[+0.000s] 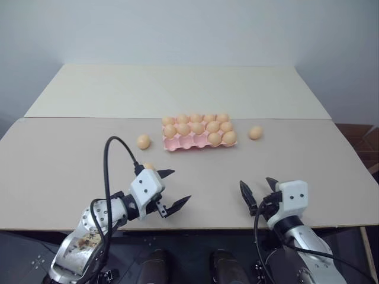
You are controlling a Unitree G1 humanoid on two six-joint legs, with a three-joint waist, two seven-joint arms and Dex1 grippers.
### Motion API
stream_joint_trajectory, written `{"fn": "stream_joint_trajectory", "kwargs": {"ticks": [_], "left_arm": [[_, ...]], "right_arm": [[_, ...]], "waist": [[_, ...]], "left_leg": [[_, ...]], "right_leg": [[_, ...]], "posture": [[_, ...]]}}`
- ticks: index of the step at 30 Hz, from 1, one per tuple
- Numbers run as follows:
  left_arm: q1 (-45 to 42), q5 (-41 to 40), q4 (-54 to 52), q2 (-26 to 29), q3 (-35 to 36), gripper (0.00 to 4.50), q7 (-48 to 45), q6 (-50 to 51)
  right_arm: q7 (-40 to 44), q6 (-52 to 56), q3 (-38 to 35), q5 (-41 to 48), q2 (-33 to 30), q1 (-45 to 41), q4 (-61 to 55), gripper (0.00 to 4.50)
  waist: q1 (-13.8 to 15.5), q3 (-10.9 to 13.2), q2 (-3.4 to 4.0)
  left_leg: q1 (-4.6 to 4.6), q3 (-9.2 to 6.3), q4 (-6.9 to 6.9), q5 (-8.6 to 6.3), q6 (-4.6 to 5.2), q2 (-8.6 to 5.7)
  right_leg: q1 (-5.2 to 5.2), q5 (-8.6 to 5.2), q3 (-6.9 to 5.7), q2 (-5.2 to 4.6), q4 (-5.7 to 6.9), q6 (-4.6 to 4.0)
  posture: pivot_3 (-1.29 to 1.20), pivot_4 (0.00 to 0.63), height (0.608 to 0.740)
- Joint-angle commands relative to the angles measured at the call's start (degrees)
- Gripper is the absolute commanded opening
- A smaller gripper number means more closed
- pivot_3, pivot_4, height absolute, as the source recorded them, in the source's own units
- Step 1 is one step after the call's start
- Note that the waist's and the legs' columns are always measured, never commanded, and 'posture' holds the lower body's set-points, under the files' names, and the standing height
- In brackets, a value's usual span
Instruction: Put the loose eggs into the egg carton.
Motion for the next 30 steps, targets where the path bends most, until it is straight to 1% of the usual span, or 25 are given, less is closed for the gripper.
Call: {"fn": "stream_joint_trajectory", "kwargs": {"ticks": [1, 3, 5, 8, 11, 13, 15, 16, 18, 20, 30], "left_arm": [[-3.2, 0.3, 2.0, 0.1, -1.5, 4.5, -2.1, -2.4], [-4.8, 0.6, 3.3, -0.5, -2.2, 4.5, -1.9, -2.3], [-5.8, 0.9, 4.5, -0.9, -2.8, 4.5, -1.7, -2.4], [-6.6, 1.8, 5.9, -1.5, -3.6, 4.5, -1.3, -3.0], [-7.2, 2.8, 6.6, -2.2, -4.5, 4.5, -1.0, -3.5], [-7.8, 2.9, 6.6, -3.1, -4.9, 4.5, -0.7, -3.3], [-8.2, 3.2, 6.8, -3.6, -5.3, 4.5, -0.7, -3.4], [-8.4, 3.3, 6.9, -3.7, -5.5, 4.5, -0.7, -3.5], [-8.8, 3.6, 7.1, -3.9, -5.9, 4.5, -0.8, -3.6], [-9.0, 3.7, 7.2, -4.0, -6.0, 4.5, -0.8, -3.6], [-8.4, 4.3, 6.5, -3.7, -5.7, 4.5, -0.9, -3.5]], "right_arm": [[-2.4, 0.4, -1.3, 0.9, 0.5, -2.5, -2.8, 4.47], [-4.2, 4.1, -2.5, 2.4, 1.2, -5.6, -2.7, 4.47], [-5.6, 8.2, -3.4, 3.0, 0.4, -10.4, -1.9, 4.47], [-8.6, 13.5, -5.1, 2.6, -0.9, -22.4, 2.4, 4.47], [-12.2, 18.5, -4.4, -0.5, -2.6, -33.2, 8.8, 4.47], [-15.3, 25.9, -5.3, -1.6, -3.0, -42.2, 15.2, 4.47], [-15.7, 28.8, -5.7, -1.8, -3.8, -48.7, 22.1, 4.47], [-15.6, 29.1, -5.8, -1.9, -4.1, -50.6, 24.6, 4.47], [-16.4, 27.8, -6.3, -2.8, -5.1, -56.7, 34.3, 4.47], [-16.8, 24.1, -6.0, -4.0, -6.5, -61.7, 44.0, 4.47], [-17.3, 9.9, -7.4, -4.6, -8.6, -76.4, 80.4, 4.47]], "waist": [[0.1, 0.0, 0.0], [0.0, 0.0, 0.0], [0.0, 0.0, 0.0], [-0.2, 0.0, 0.0], [0.0, 0.0, 0.0], [0.1, 0.0, 0.0], [0.1, 0.0, 0.0], [0.1, 0.0, 0.0], [0.1, 0.0, 0.0], [0.0, 0.0, 0.01], [-0.4, 0.0, 0.01]], "left_leg": [[-0.01, 0.0, 0.0, 0.0, 0.0, -0.01], [-0.01, 0.0, 0.0, 0.0, 0.0, -0.01], [-0.02, 0.0, 0.0, 0.0, 0.0, -0.02], [-0.02, 0.01, 0.01, 0.0, 0.01, -0.04], [0.0, -0.01, 0.01, 0.02, 0.01, -0.04], [-0.04, 0.0, 0.0, 0.02, 0.01, -0.05], [-0.09, 0.01, 0.01, 0.03, 0.02, -0.07], [-0.08, 0.01, 0.01, 0.03, 0.02, -0.07], [-0.11, 0.0, 0.01, 0.03, 0.02, -0.08], [-0.12, 0.03, 0.01, 0.03, 0.02, -0.09], [-0.11, 0.05, 0.0, 0.04, 0.03, -0.08]], "right_leg": [[-0.01, 0.01, 0.0, 0.02, 0.01, 0.02], [0.01, 0.05, 0.01, 0.02, 0.0, 0.08], [0.0, 0.09, 0.04, 0.01, 0.0, 0.14], [-0.01, 0.37, 0.08, 0.03, 0.0, -0.13], [0.0, 0.41, 0.07, 0.09, 0.03, -0.17], [-0.02, 0.42, 0.07, 0.11, 0.04, -0.18], [-0.04, 0.43, 0.1, 0.1, 0.05, -0.18], [-0.03, 0.43, 0.09, 0.1, 0.04, -0.18], [-0.03, 0.43, 0.06, 0.1, 0.05, -0.17], [-0.06, 0.44, 0.09, 0.1, 0.05, -0.17], [-0.07, 0.45, 0.11, 0.1, 0.09, -0.17]], "posture": [[0.0, 0.15, 0.74], [0.0, 0.15, 0.74], [0.0, 0.15, 0.74], [0.0, 0.15, 0.74], [0.0, 0.15, 0.74], [0.0, 0.15, 0.74], [0.0, 0.15, 0.74], [0.0, 0.15, 0.74], [0.0, 0.15, 0.74], [0.0, 0.15, 0.74], [0.0, 0.15, 0.74]]}}
